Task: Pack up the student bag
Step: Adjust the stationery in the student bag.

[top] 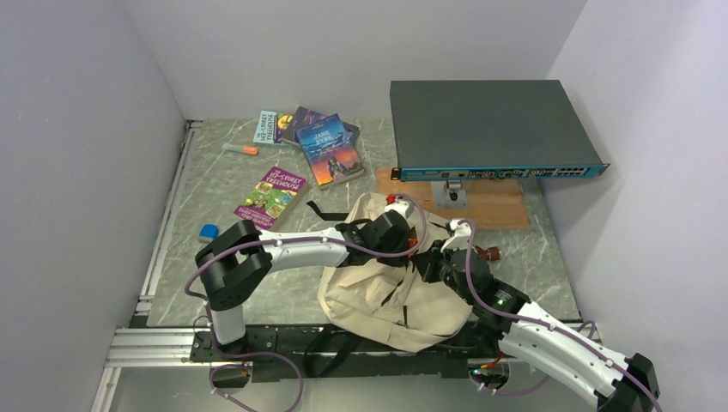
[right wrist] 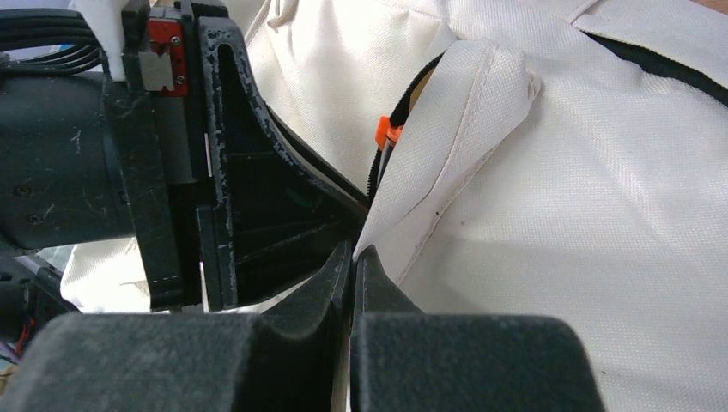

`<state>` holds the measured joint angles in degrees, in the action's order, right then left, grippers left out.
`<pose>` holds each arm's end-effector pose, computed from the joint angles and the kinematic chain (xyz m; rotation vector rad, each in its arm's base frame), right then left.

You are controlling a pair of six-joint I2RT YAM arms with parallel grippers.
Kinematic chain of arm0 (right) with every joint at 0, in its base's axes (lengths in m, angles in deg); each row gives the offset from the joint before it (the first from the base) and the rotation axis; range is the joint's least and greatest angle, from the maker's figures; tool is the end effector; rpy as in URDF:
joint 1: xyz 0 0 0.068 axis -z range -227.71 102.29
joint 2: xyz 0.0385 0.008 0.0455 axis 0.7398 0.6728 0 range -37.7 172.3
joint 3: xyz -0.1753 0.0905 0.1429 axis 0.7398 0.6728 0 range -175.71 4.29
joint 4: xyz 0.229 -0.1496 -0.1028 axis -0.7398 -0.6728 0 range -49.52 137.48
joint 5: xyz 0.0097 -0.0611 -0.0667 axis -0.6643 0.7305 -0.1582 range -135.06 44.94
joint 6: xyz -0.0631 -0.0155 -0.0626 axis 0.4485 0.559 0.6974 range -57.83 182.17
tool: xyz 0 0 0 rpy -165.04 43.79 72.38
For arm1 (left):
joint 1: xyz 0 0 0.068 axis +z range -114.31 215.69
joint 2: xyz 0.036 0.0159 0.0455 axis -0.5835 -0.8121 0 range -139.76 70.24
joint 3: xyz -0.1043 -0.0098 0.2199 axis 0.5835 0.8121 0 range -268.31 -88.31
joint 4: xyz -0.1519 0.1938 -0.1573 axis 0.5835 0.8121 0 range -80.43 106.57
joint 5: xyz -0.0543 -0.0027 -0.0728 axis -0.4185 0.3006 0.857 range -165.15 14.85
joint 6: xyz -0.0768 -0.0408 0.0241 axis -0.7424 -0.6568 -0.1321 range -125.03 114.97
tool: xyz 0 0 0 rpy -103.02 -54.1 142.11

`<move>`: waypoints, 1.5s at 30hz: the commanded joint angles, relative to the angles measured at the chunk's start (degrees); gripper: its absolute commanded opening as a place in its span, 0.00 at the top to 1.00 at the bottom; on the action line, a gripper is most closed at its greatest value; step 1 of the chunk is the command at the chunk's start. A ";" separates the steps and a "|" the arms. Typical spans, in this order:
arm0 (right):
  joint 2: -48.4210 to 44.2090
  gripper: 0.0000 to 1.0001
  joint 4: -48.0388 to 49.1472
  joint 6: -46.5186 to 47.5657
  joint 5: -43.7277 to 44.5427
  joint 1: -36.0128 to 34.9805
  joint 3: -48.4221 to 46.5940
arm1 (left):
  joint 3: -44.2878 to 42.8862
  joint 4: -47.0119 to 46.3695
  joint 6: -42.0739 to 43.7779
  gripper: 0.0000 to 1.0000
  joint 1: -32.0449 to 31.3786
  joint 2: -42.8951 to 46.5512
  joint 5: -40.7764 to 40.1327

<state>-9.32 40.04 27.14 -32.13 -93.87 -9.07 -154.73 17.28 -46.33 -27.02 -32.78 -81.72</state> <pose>0.1787 0.1598 0.1522 -0.0434 2.0202 0.7032 0.2105 -0.3881 0.1161 0.3997 2.4348 -0.7317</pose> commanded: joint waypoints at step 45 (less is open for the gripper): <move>6.13 1.00 2.20 6.06 -5.29 -0.12 -15.26 | 1.12 3.42 4.35 1.00 2.67 21.08 5.62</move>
<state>-2.87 37.24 30.42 -34.34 -93.93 -18.54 -155.10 28.97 -42.88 -24.27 -15.36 -80.84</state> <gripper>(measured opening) 0.017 0.012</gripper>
